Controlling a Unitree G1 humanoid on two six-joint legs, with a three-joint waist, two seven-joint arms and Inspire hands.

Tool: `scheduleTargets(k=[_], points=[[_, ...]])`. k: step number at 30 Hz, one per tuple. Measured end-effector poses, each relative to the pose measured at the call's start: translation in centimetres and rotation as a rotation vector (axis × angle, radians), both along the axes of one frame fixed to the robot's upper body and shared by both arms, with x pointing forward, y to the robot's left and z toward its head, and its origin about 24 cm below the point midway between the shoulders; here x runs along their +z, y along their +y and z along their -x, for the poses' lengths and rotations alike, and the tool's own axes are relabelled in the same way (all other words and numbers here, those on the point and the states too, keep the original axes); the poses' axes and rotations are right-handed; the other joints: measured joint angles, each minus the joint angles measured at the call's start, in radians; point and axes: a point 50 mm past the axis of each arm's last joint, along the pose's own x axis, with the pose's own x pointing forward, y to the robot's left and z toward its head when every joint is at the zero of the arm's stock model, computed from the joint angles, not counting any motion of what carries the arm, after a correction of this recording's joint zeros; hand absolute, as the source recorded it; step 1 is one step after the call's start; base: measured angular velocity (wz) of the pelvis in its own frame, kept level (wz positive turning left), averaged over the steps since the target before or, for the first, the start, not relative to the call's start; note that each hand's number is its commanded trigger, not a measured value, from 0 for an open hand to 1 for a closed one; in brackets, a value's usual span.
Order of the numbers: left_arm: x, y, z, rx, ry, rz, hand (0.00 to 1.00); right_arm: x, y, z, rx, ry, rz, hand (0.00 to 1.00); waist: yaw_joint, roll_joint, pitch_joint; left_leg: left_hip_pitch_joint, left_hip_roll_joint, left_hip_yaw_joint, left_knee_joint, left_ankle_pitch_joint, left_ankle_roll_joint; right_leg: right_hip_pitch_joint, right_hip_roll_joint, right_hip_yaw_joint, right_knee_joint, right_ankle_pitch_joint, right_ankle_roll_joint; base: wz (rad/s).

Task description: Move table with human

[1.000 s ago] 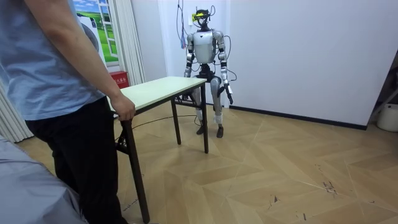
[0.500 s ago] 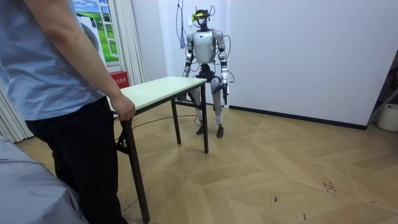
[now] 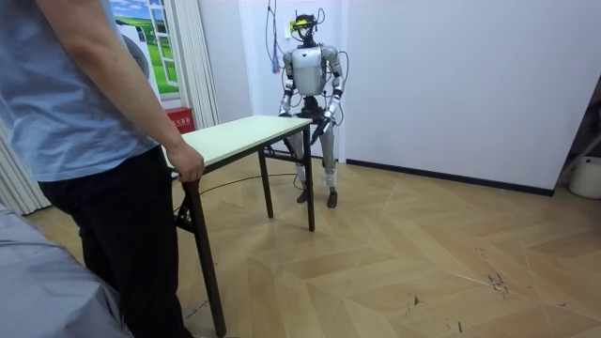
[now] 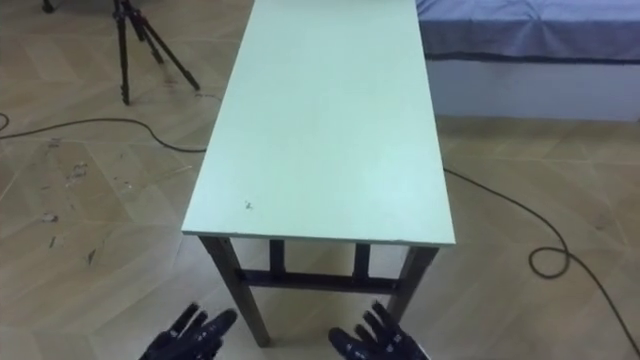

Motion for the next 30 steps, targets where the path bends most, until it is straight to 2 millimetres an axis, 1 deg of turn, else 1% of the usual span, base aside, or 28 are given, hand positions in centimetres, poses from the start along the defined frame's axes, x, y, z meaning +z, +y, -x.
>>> scheduleTargets(k=[1,3,5,7,9,12,15,17,22,24,26,30], points=[[0.2,-0.4,0.0,-0.014,-0.009,0.016,0.00,0.2,0.4,-0.2,0.016,-0.010,-0.011,0.00,-0.003,0.000,0.0003,0.000,0.000,0.000,0.000,0.000,0.000,0.000,0.000,0.000,0.000,0.000,0.000,0.03],[0.9,-1.8,-0.3,-0.064,-0.044,0.075,0.00,0.9,1.5,-0.7,0.064,-0.043,-0.056,0.00,-0.017,-0.001,0.0008,-0.001,0.000,0.000,0.000,0.000,0.000,-0.001,0.000,0.001,-0.001,0.000,0.001,0.02],[1.5,-2.4,-0.6,-0.081,-0.073,0.110,0.00,1.5,2.0,-1.1,0.085,-0.071,-0.072,0.00,-0.022,-0.003,0.0016,-0.001,0.000,0.000,0.000,0.000,0.000,-0.001,0.000,0.001,0.001,0.000,0.001,0.00],[2.1,-2.6,-1.1,-0.096,-0.106,0.126,0.00,2.2,2.0,-1.6,0.097,-0.104,-0.074,0.00,-0.028,-0.004,0.0014,-0.002,0.000,-0.001,0.001,0.000,0.000,-0.001,0.000,0.000,0.002,0.000,0.001,0.00],[3.4,-2.7,-1.8,-0.131,-0.164,0.136,0.00,2.7,2.0,-2.5,0.122,-0.137,-0.070,0.00,-0.039,-0.005,0.0015,0.000,0.000,0.000,0.000,0.000,0.000,-0.001,0.000,0.002,0.002,0.000,0.001,0.00],[4.6,-3.0,-2.7,-0.139,-0.220,0.161,0.00,3.2,1.6,-3.5,0.116,-0.162,-0.072,0.00,-0.038,-0.006,0.0021,0.005,0.001,0.005,0.000,0.000,0.000,-0.002,0.001,0.008,0.012,0.000,0.001,-0.10],[5.1,-3.2,-3.1,-0.149,-0.241,0.173,0.00,3.6,1.4,-4.5,0.121,-0.181,-0.062,0.00,-0.042,-0.008,0.0029,0.013,0.001,0.008,0.000,0.000,0.000,0.000,0.000,0.010,0.013,0.000,0.001,-0.09],[5.2,-3.3,-3.2,-0.160,-0.239,0.178,0.00,3.8,1.4,-4.8,0.115,-0.185,-0.063,0.00,-0.043,-0.008,0.0032,0.013,0.001,0.013,0.000,0.000,0.000,0.000,0.000,0.011,0.013,0.000,0.001,0.00],[5.4,-3.3,-3.7,-0.169,-0.236,0.192,0.00,3.9,1.5,-5.6,0.114,-0.173,-0.046,0.00,-0.042,-0.010,0.0038,0.015,0.001,0.014,0.000,0.000,0.000,0.000,0.001,0.014,0.015,0.000,0.000,0.00],[5.6,-2.9,-4.2,-0.124,-0.238,0.232,0.00,4.4,1.3,-6.3,0.087,-0.190,-0.058,0.00,-0.042,-0.009,0.0042,0.015,0.001,0.014,0.000,0.000,0.000,0.000,0.001,0.016,0.015,0.000,0.000,0.00],[5.6,-2.6,-4.4,-0.097,-0.224,0.240,0.00,4.8,1.2,-6.6,0.061,-0.192,-0.078,0.00,-0.040,-0.007,0.0050,0.015,0.001,0.014,0.000,0.000,0.000,0.000,0.001,0.015,0.016,0.000,0.000,0.00],[5.8,-1.8,-5.1,-0.057,-0.203,0.203,0.00,4.9,0.8,-6.8,0.042,-0.181,-0.093,0.00,-0.037,-0.003,0.0078,0.017,0.002,0.014,0.000,0.000,0.000,0.000,0.002,0.013,0.021,0.000,0.000,0.00]])
